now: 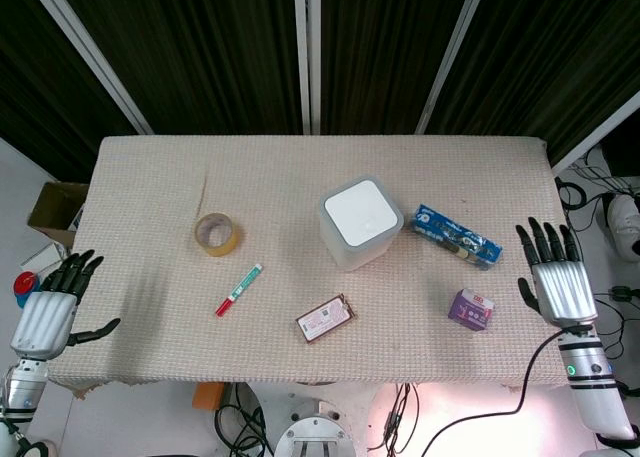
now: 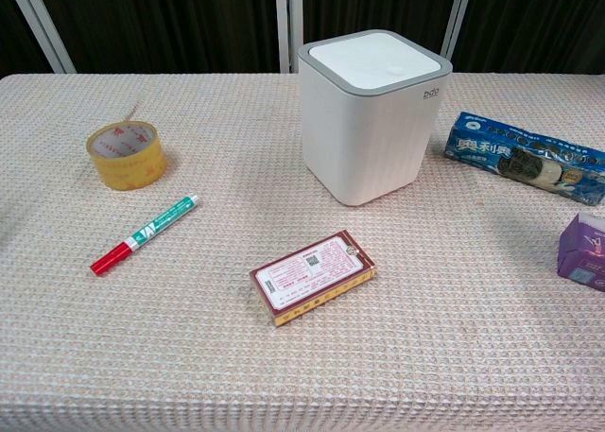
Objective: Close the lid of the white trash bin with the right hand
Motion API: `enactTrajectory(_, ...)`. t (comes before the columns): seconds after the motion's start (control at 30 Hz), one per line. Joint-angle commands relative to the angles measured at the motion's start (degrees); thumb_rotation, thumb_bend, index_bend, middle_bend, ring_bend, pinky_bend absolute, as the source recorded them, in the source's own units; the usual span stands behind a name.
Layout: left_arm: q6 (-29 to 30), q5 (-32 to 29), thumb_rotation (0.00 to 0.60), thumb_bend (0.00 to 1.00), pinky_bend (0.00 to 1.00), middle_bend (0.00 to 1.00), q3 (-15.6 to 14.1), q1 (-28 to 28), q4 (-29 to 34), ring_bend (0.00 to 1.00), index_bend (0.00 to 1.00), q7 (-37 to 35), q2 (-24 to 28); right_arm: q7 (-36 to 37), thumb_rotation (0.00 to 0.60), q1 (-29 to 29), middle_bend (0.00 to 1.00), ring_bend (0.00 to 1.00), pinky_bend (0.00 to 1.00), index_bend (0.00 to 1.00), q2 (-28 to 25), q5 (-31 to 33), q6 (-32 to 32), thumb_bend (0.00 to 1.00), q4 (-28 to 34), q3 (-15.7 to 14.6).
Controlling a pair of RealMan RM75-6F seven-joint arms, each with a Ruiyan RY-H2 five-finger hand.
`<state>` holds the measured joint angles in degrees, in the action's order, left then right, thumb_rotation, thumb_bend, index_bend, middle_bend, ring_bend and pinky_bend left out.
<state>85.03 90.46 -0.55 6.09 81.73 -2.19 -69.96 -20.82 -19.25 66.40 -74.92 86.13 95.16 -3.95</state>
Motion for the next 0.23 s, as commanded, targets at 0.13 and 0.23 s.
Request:
enactTrajectory(0.13,-0.10,0.27,0.422,0.16,0.21,0.05,-0.11,0.15,0.09,0.04,0.08,0.18,0.13,14.56,0.587,9.51,0.00,0.00,0.00,0.00,7.59,-4.61,5.79,0.30,-16.62,-2.22)
enactTrajectory(0.23,-0.02,0.35,0.423,0.16,0.21,0.05,-0.20,0.08,0.25,0.04,0.08,0.30,0.22,16.14,0.587,10.08,0.00,0.00,0.00,0.00,8.37,-5.50,5.35,0.30,-18.56,-1.57)
